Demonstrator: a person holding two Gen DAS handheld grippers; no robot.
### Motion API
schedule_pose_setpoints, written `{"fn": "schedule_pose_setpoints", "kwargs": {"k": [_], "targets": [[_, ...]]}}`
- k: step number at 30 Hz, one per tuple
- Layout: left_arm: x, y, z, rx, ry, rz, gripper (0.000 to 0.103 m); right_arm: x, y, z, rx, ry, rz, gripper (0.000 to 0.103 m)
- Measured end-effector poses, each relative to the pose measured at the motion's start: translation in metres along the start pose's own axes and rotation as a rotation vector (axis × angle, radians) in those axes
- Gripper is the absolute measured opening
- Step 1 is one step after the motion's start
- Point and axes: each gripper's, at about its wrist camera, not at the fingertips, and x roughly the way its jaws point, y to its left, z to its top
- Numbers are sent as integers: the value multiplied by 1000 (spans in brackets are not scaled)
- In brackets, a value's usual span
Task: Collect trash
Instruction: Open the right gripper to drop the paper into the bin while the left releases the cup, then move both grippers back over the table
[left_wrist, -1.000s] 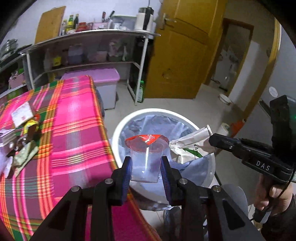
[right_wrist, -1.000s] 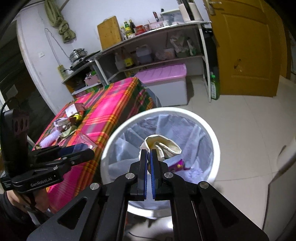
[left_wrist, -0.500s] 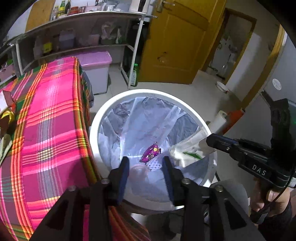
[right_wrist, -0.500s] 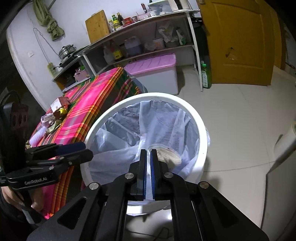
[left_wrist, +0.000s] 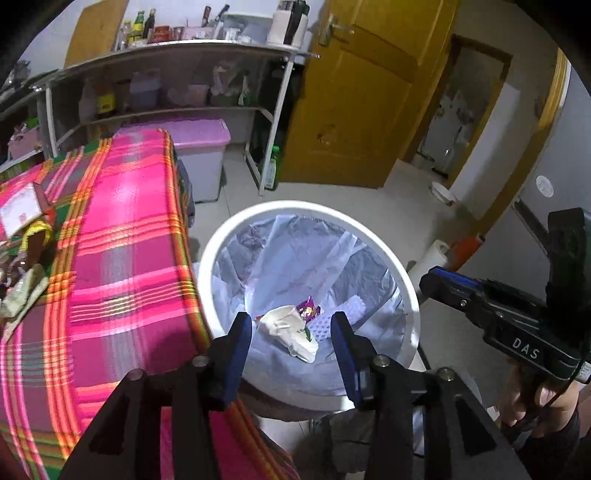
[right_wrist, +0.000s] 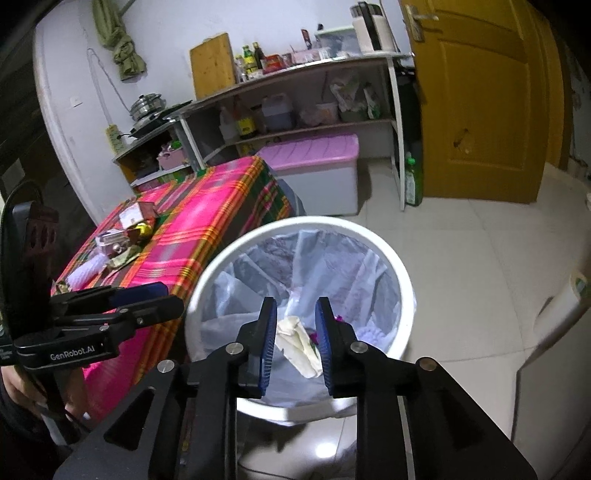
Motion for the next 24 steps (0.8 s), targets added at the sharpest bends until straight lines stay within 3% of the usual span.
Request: {"fn": "schedule_pose_setpoints", "kwargs": {"k": [11, 24], "targets": [[-59, 3, -14, 11, -111, 54, 44, -24, 35, -2, -39, -39, 32, 23], [-112, 21, -41, -21, -186, 115, 44, -42, 77, -12, -109, -51, 61, 23]]}}
